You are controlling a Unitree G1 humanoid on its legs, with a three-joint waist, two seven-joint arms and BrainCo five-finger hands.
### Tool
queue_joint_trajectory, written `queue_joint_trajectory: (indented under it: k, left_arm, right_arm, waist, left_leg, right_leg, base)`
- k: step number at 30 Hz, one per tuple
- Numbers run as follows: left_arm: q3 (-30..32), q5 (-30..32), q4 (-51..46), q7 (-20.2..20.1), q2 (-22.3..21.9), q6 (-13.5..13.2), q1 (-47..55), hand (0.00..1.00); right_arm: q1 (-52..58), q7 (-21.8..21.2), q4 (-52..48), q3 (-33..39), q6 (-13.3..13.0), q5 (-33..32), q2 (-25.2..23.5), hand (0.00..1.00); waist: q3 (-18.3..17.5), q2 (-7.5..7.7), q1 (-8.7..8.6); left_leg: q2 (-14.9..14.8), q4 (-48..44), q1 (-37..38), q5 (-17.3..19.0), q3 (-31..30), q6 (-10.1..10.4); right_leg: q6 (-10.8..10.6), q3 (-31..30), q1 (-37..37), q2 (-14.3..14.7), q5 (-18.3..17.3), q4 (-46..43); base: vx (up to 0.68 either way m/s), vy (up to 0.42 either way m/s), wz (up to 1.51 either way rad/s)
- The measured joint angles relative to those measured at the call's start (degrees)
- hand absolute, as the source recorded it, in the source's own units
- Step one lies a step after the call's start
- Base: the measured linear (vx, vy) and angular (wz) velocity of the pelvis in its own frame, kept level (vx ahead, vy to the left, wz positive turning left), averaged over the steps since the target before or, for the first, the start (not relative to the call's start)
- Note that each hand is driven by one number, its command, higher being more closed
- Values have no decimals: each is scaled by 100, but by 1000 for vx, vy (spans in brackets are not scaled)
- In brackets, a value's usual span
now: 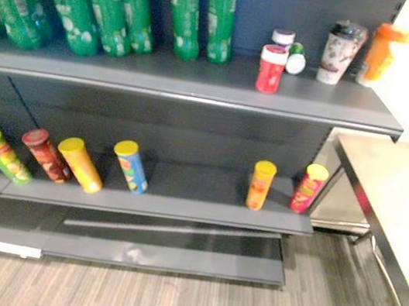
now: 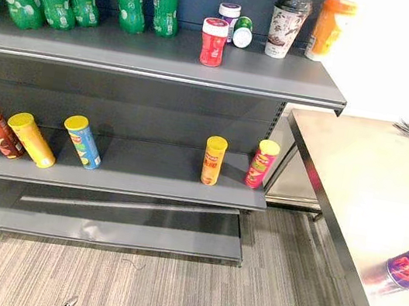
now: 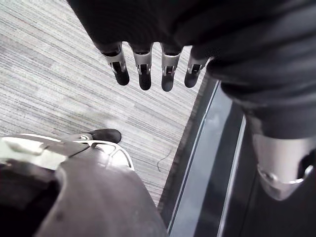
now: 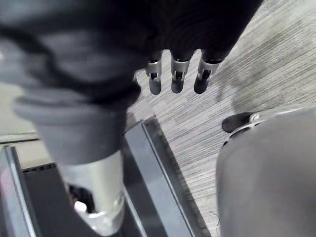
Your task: Put the gum and the chips on the shelf.
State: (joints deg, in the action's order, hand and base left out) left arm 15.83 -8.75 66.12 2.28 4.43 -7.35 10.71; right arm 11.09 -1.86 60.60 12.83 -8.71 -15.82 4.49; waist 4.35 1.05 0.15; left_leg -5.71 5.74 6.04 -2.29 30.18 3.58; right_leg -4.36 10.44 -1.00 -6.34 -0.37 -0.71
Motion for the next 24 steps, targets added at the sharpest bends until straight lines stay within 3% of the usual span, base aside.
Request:
queue_joint_trajectory:
  k: [2,4,8,10,11,13,14,16,19,22,24]
  left_arm:
    - [-105,-8,-1,6,30,-4,-48,0]
    - [-251,-12,4,5,97,-13,-180,0]
    - [-213,-157,6,0,86,-18,-269,0]
    - [37,-229,3,3,52,-15,-319,0]
    - [351,-238,4,20,-10,-18,-457,0]
    - [489,-251,-8,30,-15,-43,-575,0]
    - [476,-456,-20,32,-9,-99,-692,0]
    - [387,-636,-23,-5,24,-120,-699,0]
    - [183,-649,-100,-34,33,-150,-721,0]
    - [116,-675,-112,-63,47,-135,-828,0]
    - [42,-670,-118,-64,27,-136,-865,0]
  right_arm:
    - [-14,46,133,204,7,-1,-5,0]
    - [-23,81,200,563,5,-4,-24,0]
    - [-67,211,174,1207,-1,-51,-34,0]
    - [-77,262,-82,1438,-30,-156,-108,0]
    - [-139,278,-252,1479,-28,-311,-183,0]
    - [-221,276,-320,1477,-26,-343,-300,0]
    - [-247,295,-289,1372,-24,-455,-404,0]
    - [-356,341,-119,1144,-24,-454,-408,0]
    - [-513,384,-16,912,-9,-446,-344,0]
    - [-846,391,129,754,2,-438,-332,0]
    - [-1102,389,127,644,1,-434,-323,0]
  waist:
    - [55,-16,-4]
    - [259,-13,-10]
    - [408,-90,-128]
    - [481,-112,-175]
    - [629,-210,-147]
    - [847,-155,-172]
    - [971,-134,-141]
    - [968,-78,-153]
    - [955,-48,-167]
    - [908,105,-150]
    - [928,88,-161]
  left_leg:
    - [36,-63,46,81,47,-34]
    - [-84,-945,-187,555,65,-83]
    - [-429,-2200,-727,1210,288,-175]
    - [-759,-2775,-1085,1668,822,-252]
    - [-1000,-2808,-1095,1773,1372,-371]
    - [-1170,-2780,-1008,1773,1717,-379]
    - [-1303,-2631,-840,1724,2283,-361]
    - [-1312,-2356,-569,1580,2959,-300]
    - [-1274,-2183,-347,1453,3836,-311]
    - [-1280,-2232,-261,1385,4526,-297]
    - [-1345,-2312,-186,1300,4821,-269]
  right_leg:
    - [-38,-40,108,-79,-169,-324]
    - [-106,-126,206,-209,-355,-727]
    - [-301,-460,522,-164,-253,-852]
    - [-521,-921,976,4,185,-743]
    - [-569,-801,1073,105,868,-245]
    - [-159,-9,1162,76,649,-526]
    - [247,937,1276,-125,374,-1097]
    - [420,1763,1227,-487,209,-1710]
    - [381,2596,874,-1012,63,-2172]
    - [233,2921,463,-1125,191,-1472]
    - [157,3057,369,-948,126,-996]
  base:
    - [18,62,-7]
    - [27,37,-11]
    - [-19,93,-45]
    - [-119,174,-149]
    - [-176,211,-179]
    - [-146,214,-154]
    - [-86,207,-158]
    - [-36,172,-195]
    - [-30,71,-145]
    - [43,-120,-120]
    - [3,-260,-87]
